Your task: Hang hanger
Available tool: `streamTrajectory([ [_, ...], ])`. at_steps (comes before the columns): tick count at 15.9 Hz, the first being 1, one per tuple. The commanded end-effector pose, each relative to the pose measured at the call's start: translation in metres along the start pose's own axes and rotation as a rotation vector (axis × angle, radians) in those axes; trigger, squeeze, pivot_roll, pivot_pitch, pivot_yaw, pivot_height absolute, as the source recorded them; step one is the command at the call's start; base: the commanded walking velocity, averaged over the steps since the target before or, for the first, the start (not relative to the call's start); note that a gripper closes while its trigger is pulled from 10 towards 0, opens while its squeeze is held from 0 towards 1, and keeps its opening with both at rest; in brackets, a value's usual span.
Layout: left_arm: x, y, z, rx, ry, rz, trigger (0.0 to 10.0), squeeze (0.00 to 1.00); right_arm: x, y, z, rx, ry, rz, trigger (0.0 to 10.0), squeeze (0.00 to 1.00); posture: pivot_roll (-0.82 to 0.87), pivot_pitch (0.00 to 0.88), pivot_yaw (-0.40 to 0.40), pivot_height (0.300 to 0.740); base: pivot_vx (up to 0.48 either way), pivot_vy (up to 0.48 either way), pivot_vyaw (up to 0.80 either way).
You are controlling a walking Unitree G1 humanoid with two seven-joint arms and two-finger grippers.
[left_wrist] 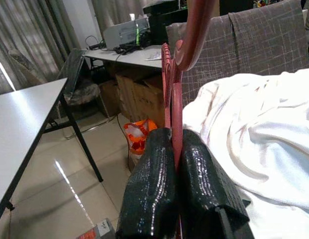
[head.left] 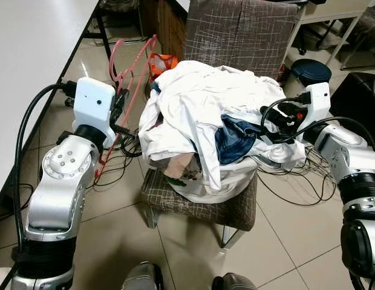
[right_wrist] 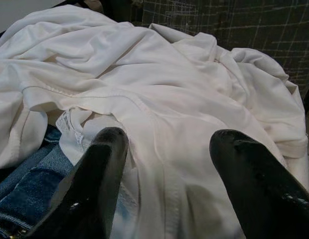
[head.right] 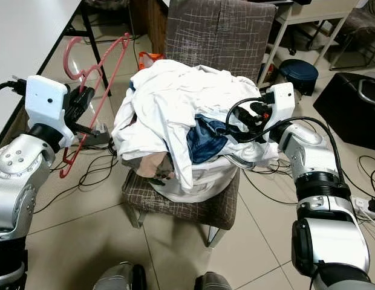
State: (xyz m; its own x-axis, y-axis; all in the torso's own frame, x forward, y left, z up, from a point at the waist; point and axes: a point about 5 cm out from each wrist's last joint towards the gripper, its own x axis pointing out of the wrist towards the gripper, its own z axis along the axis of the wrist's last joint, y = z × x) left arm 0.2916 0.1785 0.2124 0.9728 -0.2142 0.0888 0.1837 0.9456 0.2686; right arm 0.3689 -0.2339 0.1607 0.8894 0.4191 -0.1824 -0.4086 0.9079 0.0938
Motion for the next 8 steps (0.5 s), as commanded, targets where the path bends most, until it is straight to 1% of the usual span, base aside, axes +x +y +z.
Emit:
streamTrajectory([
  [1,-0.0022,-0.0032,0.0044,0.001,-0.009,-0.009,10.0,0.00,-0.0038,-0.0039,-0.0043,0.000,0.004,0.005,0.0,0.00,-0.03,0.119,-0.016,0.740,0.000,0.000,0.00],
  [4,-0.0009,-0.0012,0.0058,0.004,-0.009,-0.016,10.0,0.00,-0.0042,-0.0066,-0.0037,0.000,0.001,0.010,0.0,0.00,-0.03,0.130,-0.005,0.740,0.000,0.000,0.00],
  [8,-0.0002,-0.0091,0.0042,-0.004,-0.003,-0.035,10.0,0.00,-0.0065,-0.0073,-0.0115,0.025,0.007,0.006,0.0,0.00,-0.03,0.120,-0.009,0.740,0.000,0.000,0.00],
])
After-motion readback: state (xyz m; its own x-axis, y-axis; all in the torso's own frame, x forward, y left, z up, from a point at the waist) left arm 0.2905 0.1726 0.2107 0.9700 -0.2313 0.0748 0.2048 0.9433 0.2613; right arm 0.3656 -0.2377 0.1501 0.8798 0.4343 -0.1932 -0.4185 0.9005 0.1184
